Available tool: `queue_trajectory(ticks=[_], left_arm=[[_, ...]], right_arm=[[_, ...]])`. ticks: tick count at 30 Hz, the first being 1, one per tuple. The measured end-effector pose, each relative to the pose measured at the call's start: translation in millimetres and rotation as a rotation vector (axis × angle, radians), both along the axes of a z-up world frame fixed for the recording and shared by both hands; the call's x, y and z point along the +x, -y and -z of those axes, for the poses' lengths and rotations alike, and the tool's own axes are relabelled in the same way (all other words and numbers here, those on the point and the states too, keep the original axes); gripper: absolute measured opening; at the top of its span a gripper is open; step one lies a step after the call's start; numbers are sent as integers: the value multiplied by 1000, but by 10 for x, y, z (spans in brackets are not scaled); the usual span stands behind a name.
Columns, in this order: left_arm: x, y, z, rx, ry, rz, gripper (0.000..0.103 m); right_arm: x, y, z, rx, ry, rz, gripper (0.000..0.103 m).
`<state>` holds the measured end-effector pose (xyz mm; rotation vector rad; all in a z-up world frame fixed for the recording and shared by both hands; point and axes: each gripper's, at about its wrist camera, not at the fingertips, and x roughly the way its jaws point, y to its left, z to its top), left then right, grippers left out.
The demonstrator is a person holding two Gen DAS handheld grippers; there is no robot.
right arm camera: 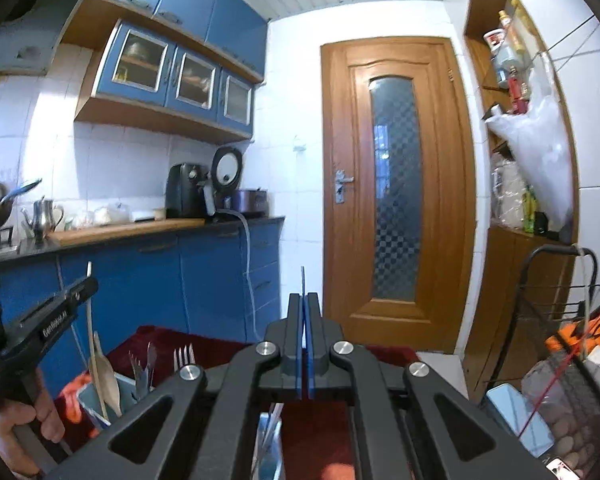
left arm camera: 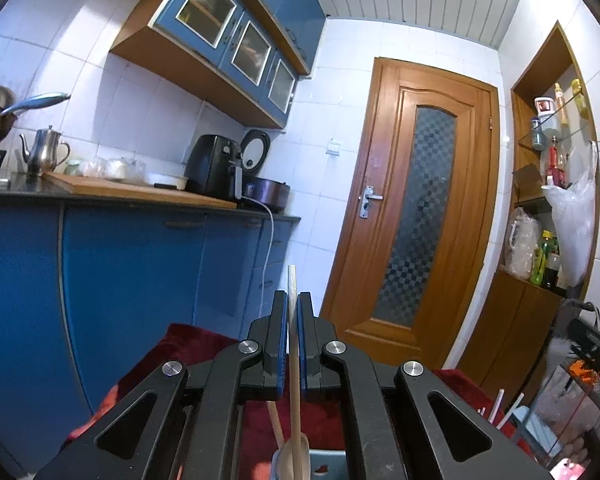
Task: Organize utensils
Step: 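Drop the chopstick into the caddy with the left tool while the right tool releases the fork there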
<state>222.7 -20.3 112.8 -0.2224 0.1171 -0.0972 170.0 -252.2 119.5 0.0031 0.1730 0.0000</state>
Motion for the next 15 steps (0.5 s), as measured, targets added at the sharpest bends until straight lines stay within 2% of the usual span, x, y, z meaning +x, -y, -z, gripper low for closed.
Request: queue_trajectory(ticks=[4,10,11,13,15], left_arm=[[-42,11,65,12,-16,18,5],[-96,30,111,19,-72,80,5],[-110,38,115,27,-83,87,8],[-155,50,116,44,-99,95,16],[-222,31,96,47,-106,97,29]], right_arm=[[43,-58,143,-3,-54,-56,3],[29,-20,236,89,-117,-127,5],[7,-9,223,103,-117,-134,6],[-41,-3,195,116,-112,-137,14],[-112,1,157,125,-101,-139,17]])
